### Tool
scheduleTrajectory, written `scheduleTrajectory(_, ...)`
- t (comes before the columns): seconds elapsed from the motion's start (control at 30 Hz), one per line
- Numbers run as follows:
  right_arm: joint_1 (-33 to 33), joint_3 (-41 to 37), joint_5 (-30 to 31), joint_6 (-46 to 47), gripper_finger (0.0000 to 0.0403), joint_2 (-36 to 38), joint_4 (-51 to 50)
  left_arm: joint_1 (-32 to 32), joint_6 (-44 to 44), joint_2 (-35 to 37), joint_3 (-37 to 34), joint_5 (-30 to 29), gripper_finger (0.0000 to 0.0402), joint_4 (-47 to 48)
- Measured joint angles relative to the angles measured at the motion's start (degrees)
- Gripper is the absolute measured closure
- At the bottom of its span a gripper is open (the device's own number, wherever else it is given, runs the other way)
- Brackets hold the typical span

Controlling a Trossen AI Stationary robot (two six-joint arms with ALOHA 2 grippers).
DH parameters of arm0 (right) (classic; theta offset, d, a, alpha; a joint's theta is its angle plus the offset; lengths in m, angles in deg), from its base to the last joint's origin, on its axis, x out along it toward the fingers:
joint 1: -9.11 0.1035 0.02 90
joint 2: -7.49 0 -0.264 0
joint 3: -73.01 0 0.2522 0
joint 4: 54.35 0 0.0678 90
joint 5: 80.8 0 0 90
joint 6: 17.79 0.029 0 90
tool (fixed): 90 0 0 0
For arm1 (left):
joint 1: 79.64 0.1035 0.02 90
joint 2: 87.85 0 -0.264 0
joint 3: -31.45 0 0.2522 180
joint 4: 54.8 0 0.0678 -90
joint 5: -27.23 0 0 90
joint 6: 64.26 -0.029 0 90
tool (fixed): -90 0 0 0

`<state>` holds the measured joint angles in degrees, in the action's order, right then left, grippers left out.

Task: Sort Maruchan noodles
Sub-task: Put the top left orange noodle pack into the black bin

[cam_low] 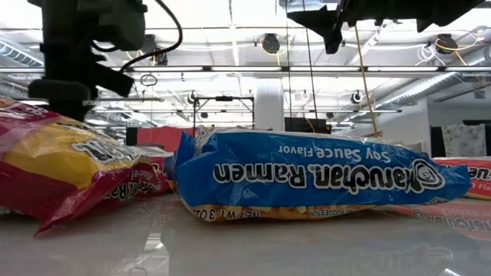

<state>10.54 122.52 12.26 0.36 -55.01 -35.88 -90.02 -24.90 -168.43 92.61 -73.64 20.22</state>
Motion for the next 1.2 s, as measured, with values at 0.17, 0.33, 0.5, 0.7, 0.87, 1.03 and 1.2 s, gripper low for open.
scheduleTrajectory(0.17, 1.27, 0.0, 2.91, 0.22, 0.0193, -0.01, -2.07, -3.88, 5.43, 0.75, 0.08, 1.38, 0.0092, 4.69)
scheduleTrajectory(0.33, 3.34, 0.0, 5.06, 1.21, 0.0193, 0.0, -2.99, -10.47, 12.2, 2.14, 0.06, 5.64, 0.0092, 5.42)
scheduleTrajectory(0.5, 5.95, 0.0, 8.78, 1.75, 0.0193, 0.0, -3.31, -16.22, 17.21, 2.4, 0.02, 5.67, 0.0092, 6.93)
scheduleTrajectory(0.7, 9.03, 0.0, 12.29, 1.77, 0.0193, 0.0, -2.77, -19.94, 19.48, 2.4, -3.95, 5.34, 0.0092, 6.9)
scheduleTrajectory(0.87, 11.01, 0.0, 13.7, 1.71, 0.0193, 0.0, -0.58, -20.4, 20.53, 2.34, -8.22, 8.2, 0.0094, 6.35)
scheduleTrajectory(1.03, 11.48, 0.0, 14.11, 0.18, 0.0193, 0.0, 1.24, -20.1, 18.32, 2.34, -9.31, 6.25, 0.0115, 5.54)
scheduleTrajectory(1.2, 11.46, 0.0, 15.3, -1.0, 0.0193, 0.0, 1.37, -17.64, 15.29, 2.34, -12.34, 5.49, 0.0143, 1.67)
